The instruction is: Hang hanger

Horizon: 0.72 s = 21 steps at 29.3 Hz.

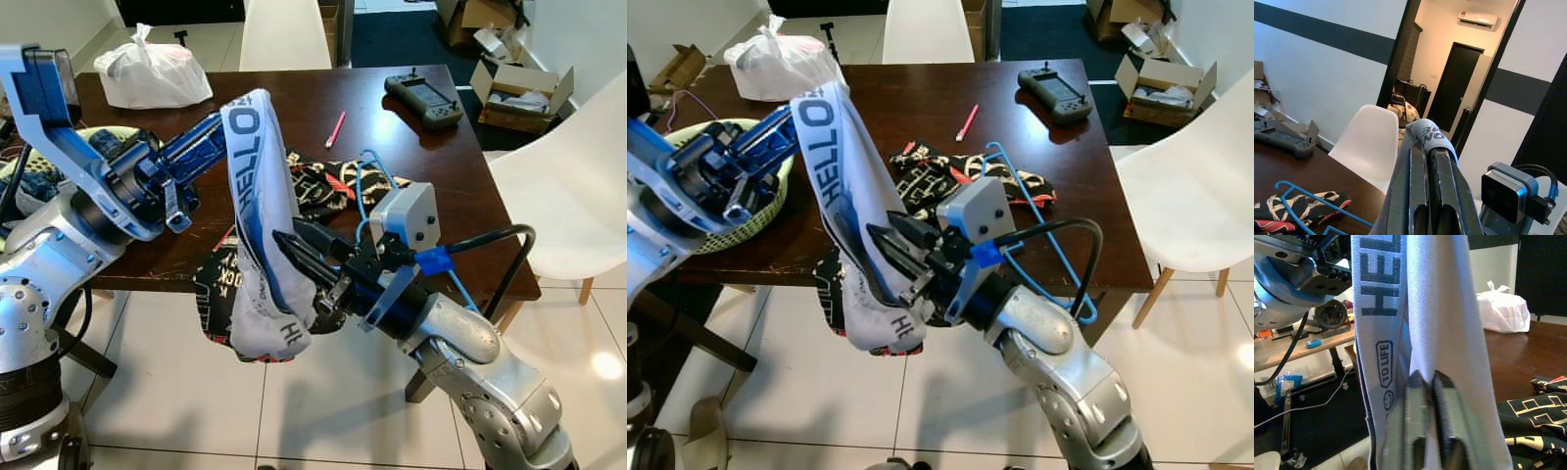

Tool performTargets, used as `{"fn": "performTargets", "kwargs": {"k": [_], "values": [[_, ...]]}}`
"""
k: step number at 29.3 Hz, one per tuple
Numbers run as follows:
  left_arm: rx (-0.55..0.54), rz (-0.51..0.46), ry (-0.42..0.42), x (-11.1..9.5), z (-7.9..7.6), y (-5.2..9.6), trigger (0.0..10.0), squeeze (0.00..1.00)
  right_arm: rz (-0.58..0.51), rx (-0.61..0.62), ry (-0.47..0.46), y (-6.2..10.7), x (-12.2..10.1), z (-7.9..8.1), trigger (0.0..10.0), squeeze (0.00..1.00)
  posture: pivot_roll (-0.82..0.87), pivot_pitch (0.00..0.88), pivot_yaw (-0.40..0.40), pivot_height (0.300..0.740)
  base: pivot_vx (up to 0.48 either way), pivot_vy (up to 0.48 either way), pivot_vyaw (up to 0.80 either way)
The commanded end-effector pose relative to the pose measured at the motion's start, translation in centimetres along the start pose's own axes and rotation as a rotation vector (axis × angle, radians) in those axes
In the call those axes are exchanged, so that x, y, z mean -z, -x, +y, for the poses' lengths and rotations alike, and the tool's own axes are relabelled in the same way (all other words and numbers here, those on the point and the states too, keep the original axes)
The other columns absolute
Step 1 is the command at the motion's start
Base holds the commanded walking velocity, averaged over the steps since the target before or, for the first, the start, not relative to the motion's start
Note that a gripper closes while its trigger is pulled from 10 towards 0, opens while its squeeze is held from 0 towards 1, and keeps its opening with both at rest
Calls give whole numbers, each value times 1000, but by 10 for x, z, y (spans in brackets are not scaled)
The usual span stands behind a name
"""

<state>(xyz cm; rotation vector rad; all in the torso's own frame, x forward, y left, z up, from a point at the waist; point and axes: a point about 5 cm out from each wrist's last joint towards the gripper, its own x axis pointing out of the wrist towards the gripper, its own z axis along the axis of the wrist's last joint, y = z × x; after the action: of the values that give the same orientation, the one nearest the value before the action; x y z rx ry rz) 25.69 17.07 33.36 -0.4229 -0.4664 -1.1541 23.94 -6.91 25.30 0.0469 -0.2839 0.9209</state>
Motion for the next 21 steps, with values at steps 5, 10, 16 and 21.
{"fn": "performTargets", "kwargs": {"k": [5,10,16,21], "values": [[12,-5,-27,-6,-4,-1,10000,0,-120,-64,-105,7,-17,4,10000,0,100,211,99,740,0,0,0],[2,-8,-24,-5,-3,-1,10000,0,-165,-125,-124,12,-25,10,10000,1000,98,212,102,740,0,0,0],[6,-6,-17,-3,-3,-3,10000,0,-65,-163,-79,9,-13,19,10000,1000,96,208,105,740,0,0,0],[9,-4,-16,-2,-3,-4,10000,0,-49,-160,-82,6,-10,21,10000,1000,96,208,105,740,0,0,0]]}}
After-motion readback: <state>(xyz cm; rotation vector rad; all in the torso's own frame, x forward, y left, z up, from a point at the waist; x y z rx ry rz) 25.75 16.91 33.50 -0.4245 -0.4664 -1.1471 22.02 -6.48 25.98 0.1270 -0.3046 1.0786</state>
